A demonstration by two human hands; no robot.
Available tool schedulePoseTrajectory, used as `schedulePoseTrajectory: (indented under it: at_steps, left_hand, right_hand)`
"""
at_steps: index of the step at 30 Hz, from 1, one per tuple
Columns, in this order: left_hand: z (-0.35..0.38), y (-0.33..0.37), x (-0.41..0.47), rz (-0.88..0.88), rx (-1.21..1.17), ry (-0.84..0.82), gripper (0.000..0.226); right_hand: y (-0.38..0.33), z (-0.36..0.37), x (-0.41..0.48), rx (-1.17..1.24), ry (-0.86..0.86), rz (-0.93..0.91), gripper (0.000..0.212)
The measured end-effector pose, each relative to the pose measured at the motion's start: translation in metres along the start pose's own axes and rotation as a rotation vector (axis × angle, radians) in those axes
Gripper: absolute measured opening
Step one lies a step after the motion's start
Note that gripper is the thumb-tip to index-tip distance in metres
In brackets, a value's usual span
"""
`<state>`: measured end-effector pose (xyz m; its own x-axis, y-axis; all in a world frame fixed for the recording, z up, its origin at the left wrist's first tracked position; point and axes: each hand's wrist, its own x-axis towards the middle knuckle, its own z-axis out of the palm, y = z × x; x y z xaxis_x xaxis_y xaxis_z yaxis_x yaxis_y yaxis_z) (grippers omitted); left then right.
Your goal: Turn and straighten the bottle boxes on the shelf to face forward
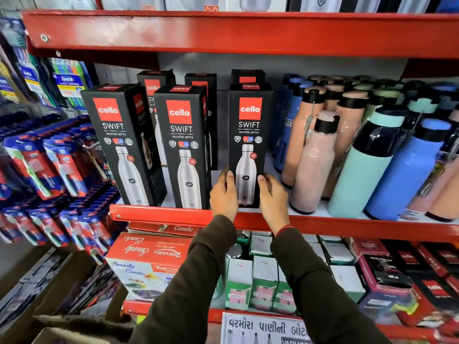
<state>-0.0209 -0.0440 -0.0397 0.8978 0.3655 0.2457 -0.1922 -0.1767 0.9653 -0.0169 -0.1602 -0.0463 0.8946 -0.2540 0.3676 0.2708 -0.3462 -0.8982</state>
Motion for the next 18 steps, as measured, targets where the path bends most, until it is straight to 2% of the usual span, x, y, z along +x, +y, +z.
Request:
schedulePoseTrajectory:
  at_steps: [12,18]
  left_hand:
    - [-0.023,0.001,-0.037,0.095,0.071,-0.007,0.043]
    - [-0.024,0.006,-0.038,0.104,0.108,-0.028,0.042]
  right_hand:
    - [-0.013,-0.020,-0.042,0.011,-0.039,0.008,0.035]
    - [-0.018,-0.018,-0.046,-0.085,-0.050,-0.006,0.037]
